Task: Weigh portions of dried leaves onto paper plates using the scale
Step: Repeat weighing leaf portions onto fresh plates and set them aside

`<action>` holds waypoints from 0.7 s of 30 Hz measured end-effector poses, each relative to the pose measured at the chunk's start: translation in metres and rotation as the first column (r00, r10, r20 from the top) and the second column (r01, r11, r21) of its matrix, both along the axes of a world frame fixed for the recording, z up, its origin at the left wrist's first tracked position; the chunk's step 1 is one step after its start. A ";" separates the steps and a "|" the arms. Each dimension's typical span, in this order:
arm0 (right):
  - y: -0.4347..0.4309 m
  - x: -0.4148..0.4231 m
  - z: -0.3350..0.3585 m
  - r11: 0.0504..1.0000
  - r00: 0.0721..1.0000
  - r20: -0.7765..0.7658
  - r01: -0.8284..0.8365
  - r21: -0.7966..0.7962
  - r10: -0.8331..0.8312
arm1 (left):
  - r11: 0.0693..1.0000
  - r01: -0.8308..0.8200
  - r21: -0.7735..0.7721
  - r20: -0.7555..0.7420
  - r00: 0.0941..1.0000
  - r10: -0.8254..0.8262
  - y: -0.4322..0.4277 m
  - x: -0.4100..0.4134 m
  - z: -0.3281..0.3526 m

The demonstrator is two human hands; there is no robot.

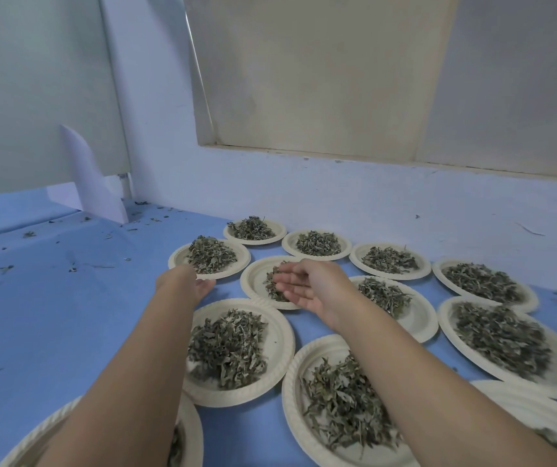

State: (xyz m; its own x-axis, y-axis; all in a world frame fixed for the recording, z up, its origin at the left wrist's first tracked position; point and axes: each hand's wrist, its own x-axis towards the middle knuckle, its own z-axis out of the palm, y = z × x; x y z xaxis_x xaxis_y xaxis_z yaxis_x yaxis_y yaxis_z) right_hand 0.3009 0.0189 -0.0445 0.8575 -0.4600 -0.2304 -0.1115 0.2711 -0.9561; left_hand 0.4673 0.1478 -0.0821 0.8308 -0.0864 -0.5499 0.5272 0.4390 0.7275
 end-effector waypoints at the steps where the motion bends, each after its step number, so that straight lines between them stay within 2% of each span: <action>1: 0.000 -0.002 0.000 1.000 1.000 0.000 0.002 0.003 -0.002 | 1.000 0.006 0.011 0.011 1.000 -0.006 -0.001 -0.002 0.001; 6: 0.000 -0.011 0.002 1.000 1.000 0.001 0.011 0.008 -0.011 | 0.989 0.090 0.118 0.022 0.995 -0.093 -0.003 -0.018 0.014; 9: -0.001 -0.017 0.005 1.000 1.000 0.003 0.021 0.005 -0.021 | 0.993 0.085 0.087 0.019 0.996 -0.087 -0.003 -0.023 0.020; 13: -0.004 -0.034 0.010 0.999 0.999 0.016 0.040 0.022 -0.040 | 0.987 0.127 0.099 0.182 0.973 -0.144 -0.012 -0.042 0.027; 15: -0.008 -0.048 0.015 0.998 0.998 0.025 0.056 0.033 -0.057 | 0.984 0.159 0.075 0.178 0.969 -0.170 -0.019 -0.060 0.036; 18: -0.014 -0.076 0.026 0.995 0.995 0.038 0.091 0.034 -0.093 | 0.960 0.276 0.043 0.167 0.946 -0.279 -0.036 -0.104 0.054; 21: -0.023 -0.113 0.036 0.990 0.989 0.059 0.137 0.034 -0.138 | 0.907 0.418 0.040 0.231 0.880 -0.416 -0.056 -0.160 0.071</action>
State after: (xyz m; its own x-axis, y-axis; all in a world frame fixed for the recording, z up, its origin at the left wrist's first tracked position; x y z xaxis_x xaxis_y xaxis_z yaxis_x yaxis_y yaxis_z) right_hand 0.1877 -0.0040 -0.0083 0.7994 -0.5683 -0.1950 -0.0130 0.3082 -0.9512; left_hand 0.3072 0.0919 -0.0114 0.8191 -0.4573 -0.3464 0.4828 0.2236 0.8467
